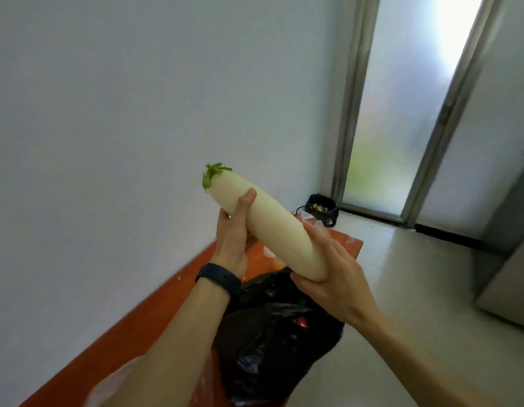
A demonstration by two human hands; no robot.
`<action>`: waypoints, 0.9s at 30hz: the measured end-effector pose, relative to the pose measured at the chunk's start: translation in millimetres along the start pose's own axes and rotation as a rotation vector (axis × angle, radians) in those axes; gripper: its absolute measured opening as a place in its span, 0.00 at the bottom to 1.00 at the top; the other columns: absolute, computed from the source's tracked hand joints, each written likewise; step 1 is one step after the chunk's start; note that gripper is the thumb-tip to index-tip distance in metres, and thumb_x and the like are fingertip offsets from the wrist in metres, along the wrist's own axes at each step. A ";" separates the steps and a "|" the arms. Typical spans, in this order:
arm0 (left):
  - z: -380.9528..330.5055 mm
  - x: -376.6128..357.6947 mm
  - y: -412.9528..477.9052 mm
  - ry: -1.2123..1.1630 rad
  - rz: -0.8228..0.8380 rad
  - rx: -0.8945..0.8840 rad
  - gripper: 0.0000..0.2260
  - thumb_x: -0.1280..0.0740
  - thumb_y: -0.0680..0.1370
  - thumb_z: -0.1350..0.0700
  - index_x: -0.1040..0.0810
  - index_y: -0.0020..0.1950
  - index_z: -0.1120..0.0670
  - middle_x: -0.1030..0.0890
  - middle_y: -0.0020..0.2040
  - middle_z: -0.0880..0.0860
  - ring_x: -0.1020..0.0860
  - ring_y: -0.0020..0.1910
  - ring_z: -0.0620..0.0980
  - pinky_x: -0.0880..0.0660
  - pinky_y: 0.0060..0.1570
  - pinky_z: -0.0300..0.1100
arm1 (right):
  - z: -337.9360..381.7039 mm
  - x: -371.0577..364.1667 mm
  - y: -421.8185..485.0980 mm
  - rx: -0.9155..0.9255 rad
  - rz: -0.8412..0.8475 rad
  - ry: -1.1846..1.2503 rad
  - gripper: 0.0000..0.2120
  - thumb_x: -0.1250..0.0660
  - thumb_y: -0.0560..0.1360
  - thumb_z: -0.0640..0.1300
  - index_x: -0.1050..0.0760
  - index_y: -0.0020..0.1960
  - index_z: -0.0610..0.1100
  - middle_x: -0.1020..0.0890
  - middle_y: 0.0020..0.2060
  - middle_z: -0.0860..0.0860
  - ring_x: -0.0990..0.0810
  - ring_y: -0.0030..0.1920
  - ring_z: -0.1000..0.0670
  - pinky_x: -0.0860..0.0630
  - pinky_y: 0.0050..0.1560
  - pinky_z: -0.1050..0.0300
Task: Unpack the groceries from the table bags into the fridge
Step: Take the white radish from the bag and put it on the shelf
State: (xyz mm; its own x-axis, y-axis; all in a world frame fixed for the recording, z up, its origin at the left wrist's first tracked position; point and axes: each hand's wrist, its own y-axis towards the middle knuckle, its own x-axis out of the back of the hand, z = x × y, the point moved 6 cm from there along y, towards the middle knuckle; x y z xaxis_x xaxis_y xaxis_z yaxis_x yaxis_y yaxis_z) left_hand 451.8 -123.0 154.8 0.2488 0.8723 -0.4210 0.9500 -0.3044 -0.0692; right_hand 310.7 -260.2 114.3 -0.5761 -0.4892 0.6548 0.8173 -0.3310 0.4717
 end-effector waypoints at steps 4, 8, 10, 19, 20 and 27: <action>39.3 -132.1 -25.6 -0.065 0.091 -0.024 0.40 0.20 0.64 0.47 0.37 0.70 0.47 0.21 0.59 0.51 0.19 0.54 0.52 0.18 0.49 0.54 | -57.7 105.5 -13.9 -0.035 -0.097 -0.090 0.44 0.27 0.69 0.60 0.47 0.78 0.64 0.25 0.66 0.53 0.25 0.55 0.55 0.22 0.53 0.56; 86.6 -255.3 -61.9 -0.012 0.199 -0.005 0.38 0.21 0.69 0.50 0.40 0.71 0.47 0.23 0.59 0.53 0.20 0.54 0.56 0.18 0.48 0.59 | -122.5 210.5 -49.4 -0.077 -0.167 -0.207 0.47 0.25 0.69 0.60 0.53 0.75 0.71 0.28 0.68 0.54 0.27 0.55 0.57 0.23 0.52 0.59; 111.7 -316.7 -80.9 0.026 0.261 -0.006 0.36 0.22 0.70 0.51 0.40 0.71 0.48 0.23 0.58 0.53 0.20 0.53 0.56 0.18 0.47 0.60 | -153.3 265.0 -71.3 -0.103 -0.227 -0.254 0.47 0.25 0.69 0.59 0.56 0.74 0.74 0.27 0.66 0.53 0.26 0.54 0.56 0.21 0.52 0.57; 197.8 -564.7 -172.7 0.013 0.603 0.072 0.37 0.20 0.67 0.47 0.38 0.68 0.48 0.23 0.58 0.53 0.19 0.53 0.55 0.17 0.44 0.57 | -258.5 474.5 -155.3 -0.267 -0.461 -0.401 0.44 0.27 0.68 0.59 0.47 0.77 0.68 0.23 0.63 0.56 0.22 0.53 0.56 0.19 0.50 0.52; 206.3 -585.7 -180.2 0.009 0.626 0.075 0.36 0.20 0.67 0.47 0.38 0.67 0.48 0.23 0.57 0.52 0.19 0.52 0.54 0.17 0.44 0.56 | -269.6 491.1 -161.4 -0.283 -0.477 -0.412 0.44 0.26 0.67 0.59 0.46 0.77 0.68 0.23 0.63 0.57 0.22 0.53 0.56 0.19 0.50 0.52; 260.7 -726.6 -195.2 -0.027 0.796 0.115 0.40 0.20 0.68 0.50 0.41 0.71 0.48 0.23 0.58 0.53 0.19 0.52 0.54 0.17 0.41 0.53 | -355.5 587.1 -167.5 -0.353 -0.562 -0.537 0.44 0.25 0.65 0.58 0.41 0.76 0.67 0.21 0.59 0.60 0.22 0.51 0.59 0.20 0.49 0.57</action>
State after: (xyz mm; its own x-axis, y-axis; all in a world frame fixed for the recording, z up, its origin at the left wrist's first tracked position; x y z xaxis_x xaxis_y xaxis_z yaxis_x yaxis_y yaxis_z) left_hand 36.4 -797.1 238.4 0.8374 0.3678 -0.4043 0.4636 -0.8698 0.1691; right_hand -159.5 -778.8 209.8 -0.7532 0.2422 0.6115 0.3132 -0.6855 0.6573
